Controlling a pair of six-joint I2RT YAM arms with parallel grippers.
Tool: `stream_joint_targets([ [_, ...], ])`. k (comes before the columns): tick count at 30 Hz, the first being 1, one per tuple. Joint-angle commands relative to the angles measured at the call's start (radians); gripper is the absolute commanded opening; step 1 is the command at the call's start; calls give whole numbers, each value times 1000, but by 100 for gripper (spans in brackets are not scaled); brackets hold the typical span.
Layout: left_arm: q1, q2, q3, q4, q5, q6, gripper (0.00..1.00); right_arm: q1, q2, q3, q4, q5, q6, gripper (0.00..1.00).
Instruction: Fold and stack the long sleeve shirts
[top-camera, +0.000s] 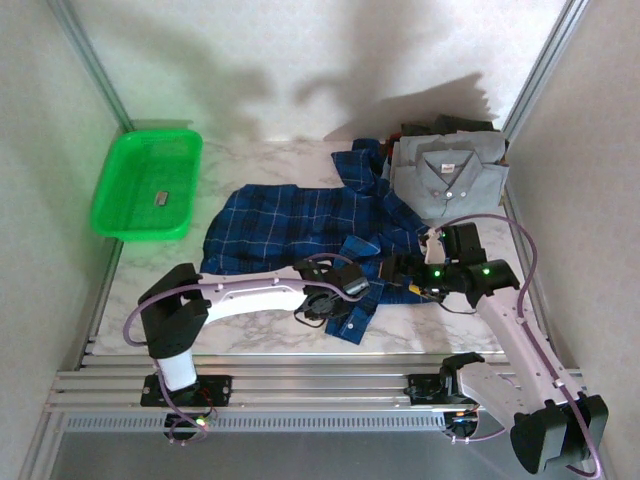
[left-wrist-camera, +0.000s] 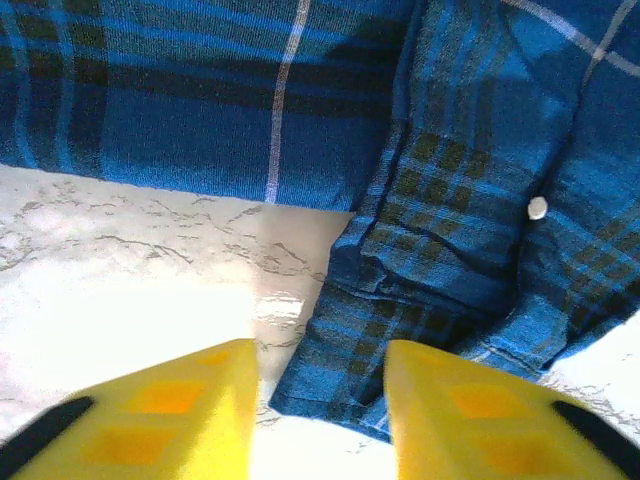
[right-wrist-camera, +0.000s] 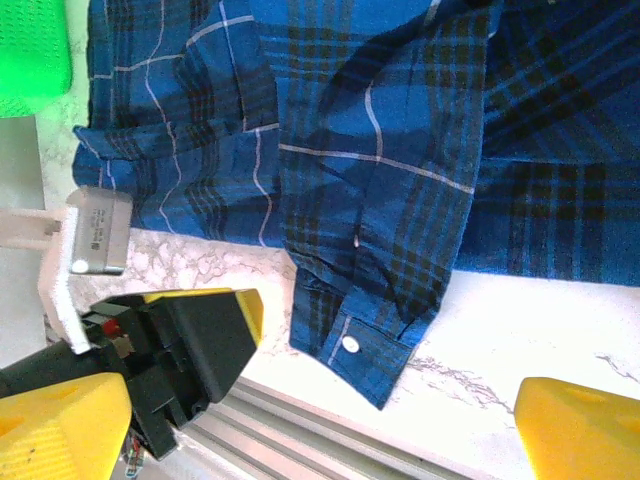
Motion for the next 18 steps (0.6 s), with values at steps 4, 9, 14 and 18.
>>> stream_joint_targets([
  [4, -3, 31, -19, 0, 6, -10, 56, 9, -17, -19, 5, -6, 11, 99],
  [9, -13, 90, -13, 45, 59, -20, 58, 9, -20, -17, 1, -10, 9, 99],
  [14, -35, 183, 42, 26, 93, -8, 58, 9, -21, -13, -2, -9, 6, 99],
  [18, -46, 242, 48, 0, 114, 0, 54, 10, -27, -13, 4, -11, 12, 99],
])
